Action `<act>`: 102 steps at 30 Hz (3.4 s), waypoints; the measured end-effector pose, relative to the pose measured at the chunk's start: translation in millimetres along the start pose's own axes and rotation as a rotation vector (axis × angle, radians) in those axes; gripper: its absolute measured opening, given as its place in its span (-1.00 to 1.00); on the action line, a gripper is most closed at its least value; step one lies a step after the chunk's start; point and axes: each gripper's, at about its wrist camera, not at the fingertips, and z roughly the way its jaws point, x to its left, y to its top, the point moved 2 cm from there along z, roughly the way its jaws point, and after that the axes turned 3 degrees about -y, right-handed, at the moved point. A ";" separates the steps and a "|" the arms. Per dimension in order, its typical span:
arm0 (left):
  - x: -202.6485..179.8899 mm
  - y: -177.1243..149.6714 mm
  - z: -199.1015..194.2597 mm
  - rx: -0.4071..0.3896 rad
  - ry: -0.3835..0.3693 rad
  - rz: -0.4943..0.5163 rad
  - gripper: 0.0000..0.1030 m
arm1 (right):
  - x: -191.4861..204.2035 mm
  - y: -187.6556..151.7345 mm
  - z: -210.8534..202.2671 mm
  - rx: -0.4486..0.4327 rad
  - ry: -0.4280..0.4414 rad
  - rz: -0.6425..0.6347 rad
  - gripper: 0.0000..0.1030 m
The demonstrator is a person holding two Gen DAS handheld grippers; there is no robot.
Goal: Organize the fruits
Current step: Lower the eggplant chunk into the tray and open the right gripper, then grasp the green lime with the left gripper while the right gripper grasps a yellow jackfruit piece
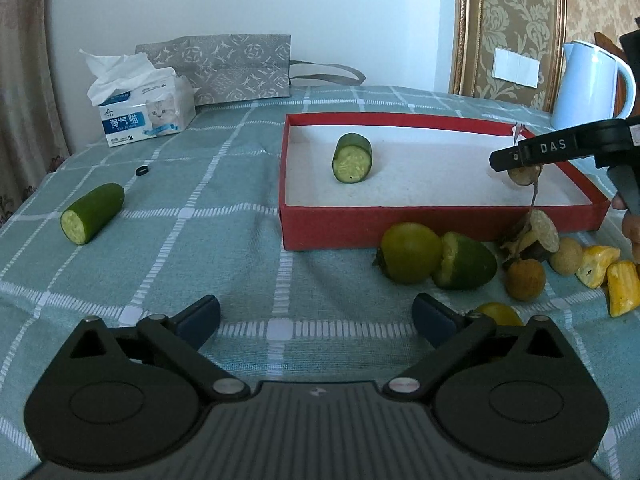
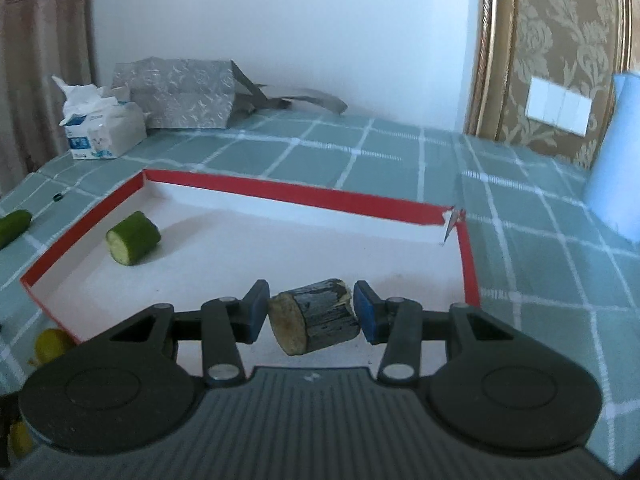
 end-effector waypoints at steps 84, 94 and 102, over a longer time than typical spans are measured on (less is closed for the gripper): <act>-74.9 -18.3 -23.6 -0.073 -0.332 0.237 -0.36 | -19.0 -64.9 -123.3 -0.380 -0.254 0.032 1.00; -52.8 -11.7 -21.2 -0.095 -0.254 0.159 -0.37 | -33.3 -70.3 -136.5 -0.361 -0.205 0.087 1.00; -25.7 -7.1 -15.5 -0.076 -0.248 0.057 -0.37 | -41.0 -105.5 -146.4 -0.195 0.016 0.074 1.00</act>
